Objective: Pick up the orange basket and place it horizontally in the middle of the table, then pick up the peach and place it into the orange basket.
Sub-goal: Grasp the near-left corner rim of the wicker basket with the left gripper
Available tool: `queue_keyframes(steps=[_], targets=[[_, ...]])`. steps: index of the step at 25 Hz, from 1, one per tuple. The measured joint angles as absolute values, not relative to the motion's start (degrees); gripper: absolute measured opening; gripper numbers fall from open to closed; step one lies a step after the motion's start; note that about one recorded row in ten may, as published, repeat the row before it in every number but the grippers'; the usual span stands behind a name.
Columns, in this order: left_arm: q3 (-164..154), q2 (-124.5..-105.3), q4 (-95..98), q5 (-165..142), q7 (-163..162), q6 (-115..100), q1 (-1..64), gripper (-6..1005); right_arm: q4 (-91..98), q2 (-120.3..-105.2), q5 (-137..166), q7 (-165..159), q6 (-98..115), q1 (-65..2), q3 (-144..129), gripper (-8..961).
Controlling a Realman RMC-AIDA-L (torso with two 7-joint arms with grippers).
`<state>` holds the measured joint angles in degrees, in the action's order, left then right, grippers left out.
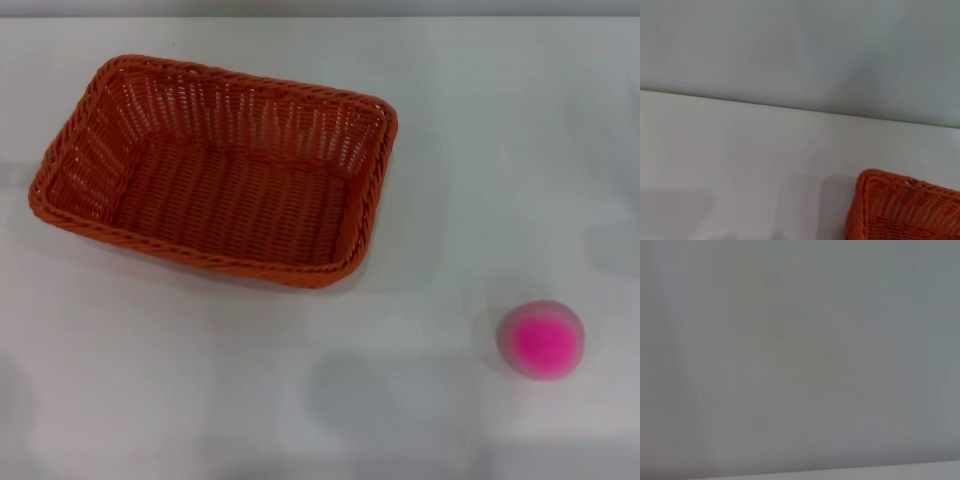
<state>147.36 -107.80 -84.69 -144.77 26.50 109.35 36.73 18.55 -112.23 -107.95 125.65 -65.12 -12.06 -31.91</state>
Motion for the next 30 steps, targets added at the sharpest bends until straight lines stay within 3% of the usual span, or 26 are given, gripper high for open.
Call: queue_keyframes(steps=[12, 30], targets=[[143.8, -107.54, -80.2, -153.7, 24.4, 112.3, 41.6, 755, 18.8, -111.69, -105.7, 124.4, -65.1, -12.5, -31.9, 876], [137.5, -106.93, -70.6, -162.2, 23.2, 109.3, 50.1, 728, 20.0, -112.06, -104.1, 123.4, -64.6, -12.0, -32.0, 875]])
